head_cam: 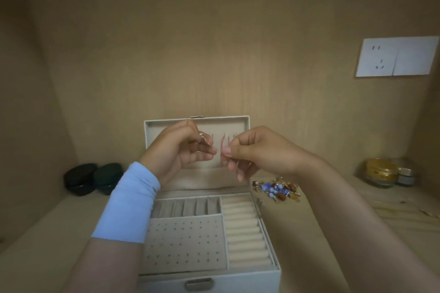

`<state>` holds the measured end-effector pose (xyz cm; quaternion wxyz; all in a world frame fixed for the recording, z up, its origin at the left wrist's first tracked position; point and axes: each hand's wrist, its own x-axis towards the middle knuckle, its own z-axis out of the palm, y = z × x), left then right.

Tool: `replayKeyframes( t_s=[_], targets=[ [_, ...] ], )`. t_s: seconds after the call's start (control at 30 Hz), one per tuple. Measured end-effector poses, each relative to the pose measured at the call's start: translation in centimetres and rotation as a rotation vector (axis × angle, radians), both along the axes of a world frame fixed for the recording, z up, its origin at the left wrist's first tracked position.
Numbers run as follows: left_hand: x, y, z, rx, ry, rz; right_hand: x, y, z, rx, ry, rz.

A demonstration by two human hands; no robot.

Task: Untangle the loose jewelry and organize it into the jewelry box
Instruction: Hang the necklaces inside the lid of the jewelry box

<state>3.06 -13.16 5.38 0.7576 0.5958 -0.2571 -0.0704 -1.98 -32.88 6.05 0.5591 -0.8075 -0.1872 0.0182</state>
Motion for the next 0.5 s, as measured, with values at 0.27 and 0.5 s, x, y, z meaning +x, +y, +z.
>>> replayKeyframes(
  t_s=[0.27,0.5],
  targets=[
    [1.4,2.3,-0.1,0.021,0.059,-0.002,2.3,2.7,-0.6,0.039,-0.029,-0.067],
    [2.0,3.2,-0.6,0.154,0.051,0.165,3.2,3.0,-2.0,0.048,0.002,-0.055]
  ],
)
